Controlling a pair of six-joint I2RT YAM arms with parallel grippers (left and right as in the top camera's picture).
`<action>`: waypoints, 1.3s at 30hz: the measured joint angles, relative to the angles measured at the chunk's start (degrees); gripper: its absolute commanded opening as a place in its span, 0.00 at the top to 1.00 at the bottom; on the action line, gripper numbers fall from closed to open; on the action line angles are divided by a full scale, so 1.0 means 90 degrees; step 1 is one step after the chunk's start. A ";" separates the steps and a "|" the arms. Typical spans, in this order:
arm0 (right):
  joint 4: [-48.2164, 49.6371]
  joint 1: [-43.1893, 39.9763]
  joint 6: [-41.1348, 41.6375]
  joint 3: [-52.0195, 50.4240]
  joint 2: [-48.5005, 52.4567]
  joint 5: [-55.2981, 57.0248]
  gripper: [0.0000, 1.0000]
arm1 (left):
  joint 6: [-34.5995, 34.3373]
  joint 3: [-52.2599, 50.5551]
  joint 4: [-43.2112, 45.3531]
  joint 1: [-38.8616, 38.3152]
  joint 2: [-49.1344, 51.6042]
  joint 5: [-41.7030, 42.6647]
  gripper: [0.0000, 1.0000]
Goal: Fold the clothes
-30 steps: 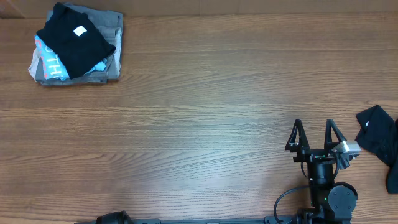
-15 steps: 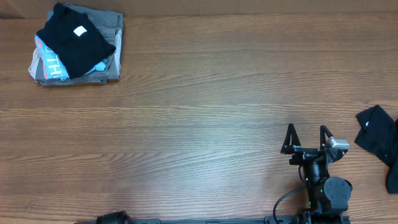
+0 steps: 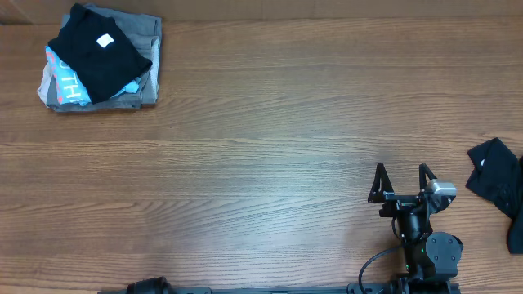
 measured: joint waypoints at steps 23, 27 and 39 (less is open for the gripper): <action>0.0000 0.0000 0.0002 0.0000 0.0000 -0.0005 0.00 | -0.0032 -0.0032 0.0002 0.0000 0.0000 -0.0168 0.00; 0.0000 0.0000 0.0002 0.0000 0.0000 -0.0005 0.00 | -0.0277 -0.0403 0.0253 0.0000 -0.0032 -0.0194 0.00; 0.0002 0.0000 0.0002 0.0000 0.0000 -0.0005 0.00 | -0.0403 -0.4403 0.4068 -0.0444 -0.1710 -0.0294 0.00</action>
